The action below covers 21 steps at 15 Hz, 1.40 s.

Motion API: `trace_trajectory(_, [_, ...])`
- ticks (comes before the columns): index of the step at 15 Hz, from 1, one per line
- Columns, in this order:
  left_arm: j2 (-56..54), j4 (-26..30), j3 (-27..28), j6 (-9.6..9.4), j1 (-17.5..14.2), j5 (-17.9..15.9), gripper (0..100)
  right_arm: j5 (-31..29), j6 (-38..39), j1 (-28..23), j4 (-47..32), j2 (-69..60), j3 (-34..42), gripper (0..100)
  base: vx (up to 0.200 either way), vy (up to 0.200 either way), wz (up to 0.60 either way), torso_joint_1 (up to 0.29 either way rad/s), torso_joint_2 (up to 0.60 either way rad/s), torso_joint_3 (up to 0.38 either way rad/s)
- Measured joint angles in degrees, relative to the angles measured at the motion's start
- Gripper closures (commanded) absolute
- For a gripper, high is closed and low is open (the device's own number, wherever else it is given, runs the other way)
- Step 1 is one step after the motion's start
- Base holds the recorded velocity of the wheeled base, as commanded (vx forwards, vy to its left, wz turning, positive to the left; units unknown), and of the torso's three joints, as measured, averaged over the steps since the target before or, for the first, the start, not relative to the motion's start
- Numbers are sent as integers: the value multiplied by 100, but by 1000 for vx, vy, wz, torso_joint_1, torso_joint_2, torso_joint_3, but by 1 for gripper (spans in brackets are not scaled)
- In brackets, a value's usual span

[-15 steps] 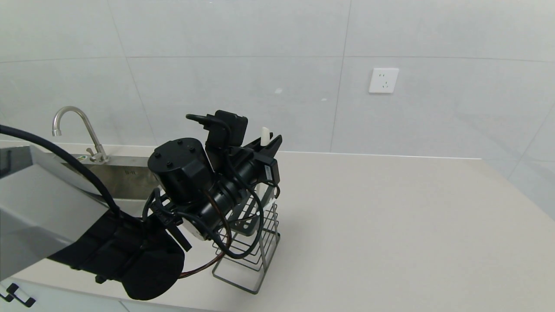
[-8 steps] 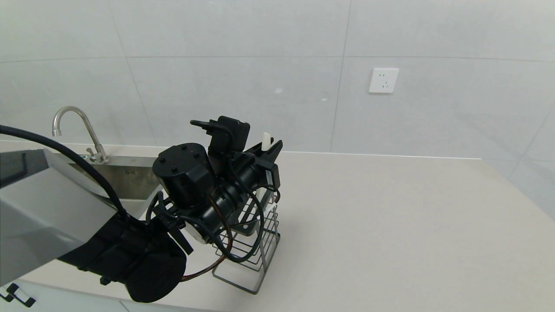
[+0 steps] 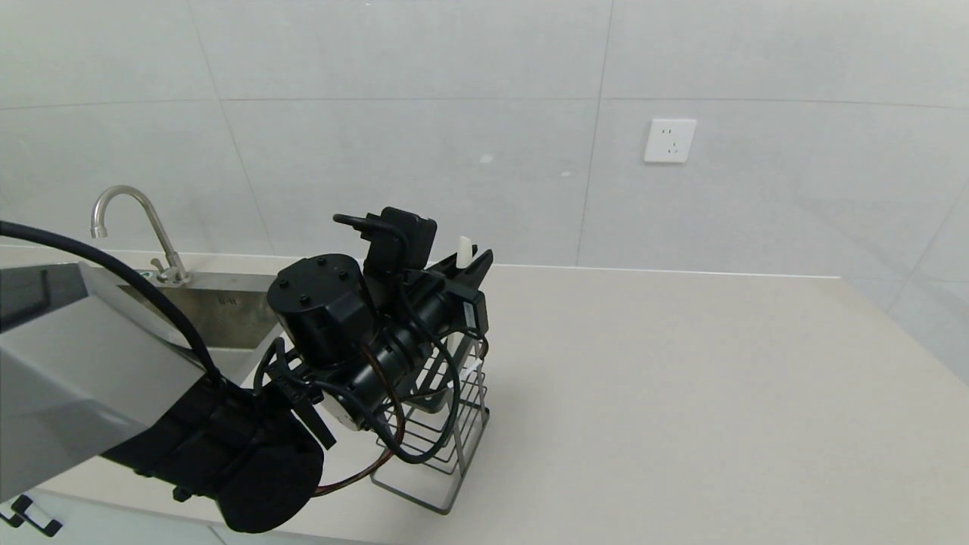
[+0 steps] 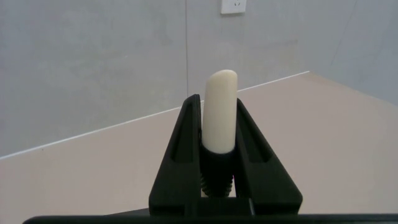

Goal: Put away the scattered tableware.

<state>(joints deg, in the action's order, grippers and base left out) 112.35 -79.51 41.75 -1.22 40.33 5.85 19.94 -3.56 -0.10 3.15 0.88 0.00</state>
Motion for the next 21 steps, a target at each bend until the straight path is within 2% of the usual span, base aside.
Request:
trace_trajectory(1, [-2,0,-2,-1,5,0,0,0,0,0,0,0,0,100,0,0,0,0,0,0])
trace_trajectory(6, [-17,-20,-146,-20,13,-9,0,0,-2,0,-2,0,0,100,0,0,0,0,0,0])
trace_trajectory(11, [-179,-44,-179,-211,-9,-24,0,6,252,0,-6,0,0,100,0,0,0,0,0,0])
trace_trajectory(14, [-562,-44,-195,-247,10,-99,0,2,612,0,-11,0,0,100,0,0,0,0,0,0])
trace_trajectory(16, [-933,-68,-273,-269,-37,-525,0,-5,646,0,-9,0,0,100,0,0,0,0,0,0])
trace_trajectory(18, [-1279,-347,-534,-277,-249,-1173,0,-7,651,0,-11,0,0,100,0,0,0,0,0,0])
trace_trajectory(21, [-1869,-589,-935,-252,-441,-1814,0,-2,651,0,-11,0,0,100,0,0,0,0,0,0])
